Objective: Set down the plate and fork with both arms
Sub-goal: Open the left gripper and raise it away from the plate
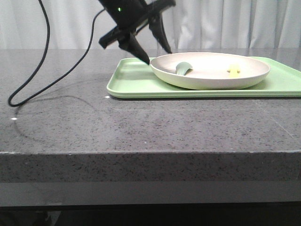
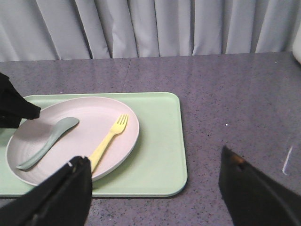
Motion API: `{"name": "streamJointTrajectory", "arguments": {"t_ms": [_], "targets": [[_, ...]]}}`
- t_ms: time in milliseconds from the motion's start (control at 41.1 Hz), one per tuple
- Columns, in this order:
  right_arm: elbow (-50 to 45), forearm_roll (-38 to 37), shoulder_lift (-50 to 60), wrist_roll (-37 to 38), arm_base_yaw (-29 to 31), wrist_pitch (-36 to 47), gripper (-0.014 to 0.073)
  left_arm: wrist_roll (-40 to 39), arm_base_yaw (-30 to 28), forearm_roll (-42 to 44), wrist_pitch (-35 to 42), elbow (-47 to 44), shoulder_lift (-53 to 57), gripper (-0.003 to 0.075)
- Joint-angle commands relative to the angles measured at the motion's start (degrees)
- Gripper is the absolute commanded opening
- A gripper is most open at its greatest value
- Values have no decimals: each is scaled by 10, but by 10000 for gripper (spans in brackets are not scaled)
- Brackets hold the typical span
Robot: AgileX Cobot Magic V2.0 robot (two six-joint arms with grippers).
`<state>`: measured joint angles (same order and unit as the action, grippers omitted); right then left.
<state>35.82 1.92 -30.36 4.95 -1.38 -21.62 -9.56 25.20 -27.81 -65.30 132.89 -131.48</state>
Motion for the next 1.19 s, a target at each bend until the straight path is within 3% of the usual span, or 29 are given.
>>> {"name": "streamJointTrajectory", "arguments": {"t_ms": [0, 194, 316, 437, 608, 923, 1166], "targets": [[22, -7, -5, -3, 3, 44, 582, 23, 4, -24, -21, 64, 39, 387], [22, -7, -5, -3, 3, 44, 582, 23, 4, -15, -75, 140, 40, 330], [22, -7, -5, -3, 3, 44, 582, 24, 5, -14, -75, 157, 40, 195], [22, -7, -5, -3, 3, 44, 582, 51, 5, -13, -75, 155, 52, -13], [22, -7, -5, -3, 3, 44, 582, 58, 5, 35, -75, 103, 105, -18], [22, -7, -5, -3, 3, 44, 582, 32, 4, 309, -51, -207, 289, -18], [22, -7, -5, -3, 3, 44, 582, -25, -45, 333, 115, -470, 451, -18]]}}
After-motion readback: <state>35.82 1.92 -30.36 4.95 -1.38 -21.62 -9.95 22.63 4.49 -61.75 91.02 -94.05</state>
